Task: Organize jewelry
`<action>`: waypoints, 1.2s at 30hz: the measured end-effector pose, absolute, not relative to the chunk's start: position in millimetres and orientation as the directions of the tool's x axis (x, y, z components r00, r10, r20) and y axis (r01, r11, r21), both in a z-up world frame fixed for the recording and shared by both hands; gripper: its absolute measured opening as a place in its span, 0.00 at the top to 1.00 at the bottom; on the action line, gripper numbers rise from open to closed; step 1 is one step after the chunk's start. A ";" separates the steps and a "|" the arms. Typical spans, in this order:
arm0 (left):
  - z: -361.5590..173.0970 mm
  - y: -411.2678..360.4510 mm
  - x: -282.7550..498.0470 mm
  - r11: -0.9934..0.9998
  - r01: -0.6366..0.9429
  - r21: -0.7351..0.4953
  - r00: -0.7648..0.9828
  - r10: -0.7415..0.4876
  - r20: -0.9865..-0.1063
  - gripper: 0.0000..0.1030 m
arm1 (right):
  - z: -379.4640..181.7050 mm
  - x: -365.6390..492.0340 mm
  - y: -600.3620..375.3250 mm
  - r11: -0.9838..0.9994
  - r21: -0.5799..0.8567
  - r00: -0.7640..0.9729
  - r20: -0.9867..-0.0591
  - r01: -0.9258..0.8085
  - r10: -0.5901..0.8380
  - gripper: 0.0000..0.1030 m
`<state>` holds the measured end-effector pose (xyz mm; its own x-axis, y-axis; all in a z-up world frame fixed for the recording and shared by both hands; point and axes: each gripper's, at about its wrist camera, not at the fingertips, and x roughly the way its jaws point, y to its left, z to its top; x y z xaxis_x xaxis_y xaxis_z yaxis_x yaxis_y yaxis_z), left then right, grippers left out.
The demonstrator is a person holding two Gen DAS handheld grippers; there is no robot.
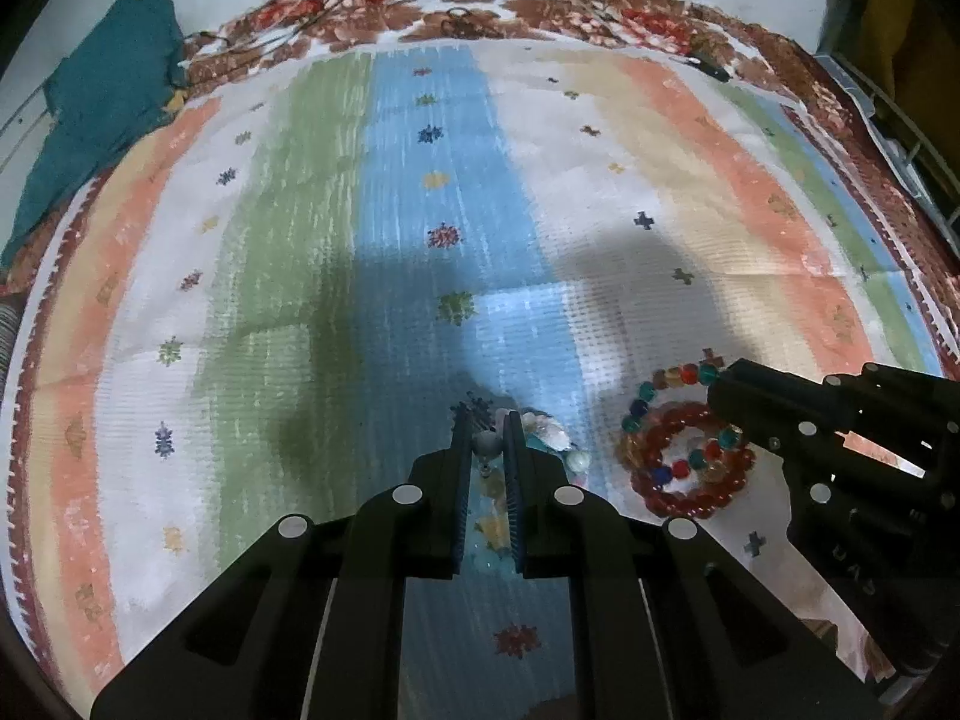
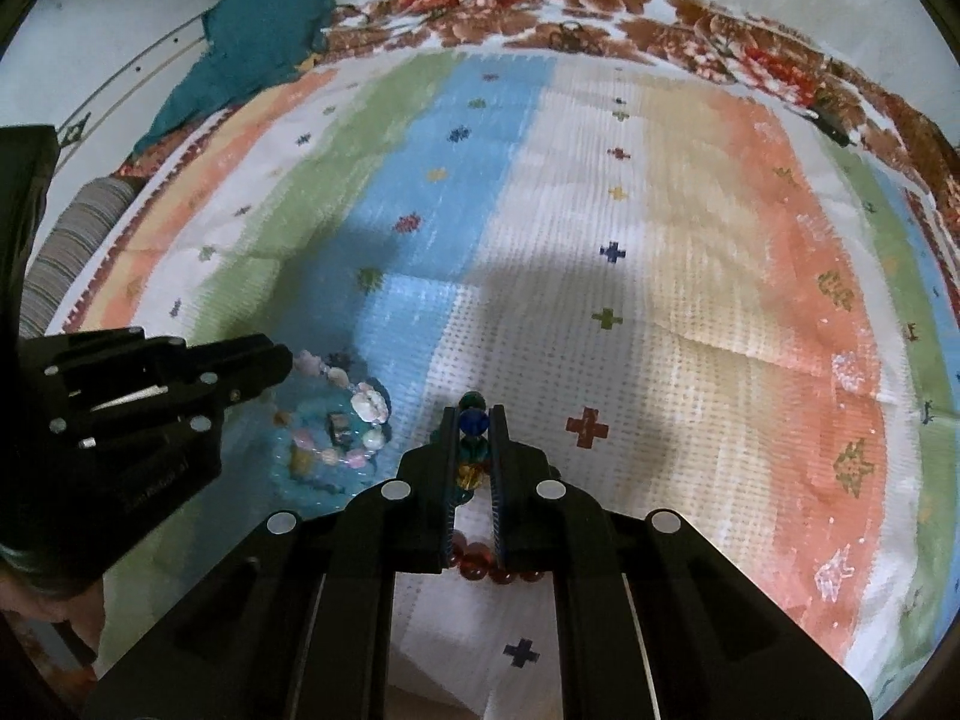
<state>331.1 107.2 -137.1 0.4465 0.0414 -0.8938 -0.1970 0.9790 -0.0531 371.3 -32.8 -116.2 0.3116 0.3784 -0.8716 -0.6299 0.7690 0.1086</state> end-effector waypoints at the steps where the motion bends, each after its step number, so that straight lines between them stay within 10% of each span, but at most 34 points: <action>1: -133.5 106.3 328.9 0.979 -0.197 -0.052 0.453 0.044 -0.890 0.90 | -113.4 369.7 -33.3 0.770 0.108 0.317 -0.869 -0.629 0.380 0.90; 36: -45.2 79.3 275.2 0.986 -0.153 -0.068 0.654 0.050 -0.755 0.90 | -45.8 319.1 -69.1 0.783 0.036 0.496 -0.755 -0.621 0.428 0.90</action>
<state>275.2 79.3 -45.2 0.6535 0.0496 -0.7553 -0.1529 0.9859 -0.0675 319.1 -69.1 -45.8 0.4960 0.4282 -0.7554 -0.6214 0.7827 0.0356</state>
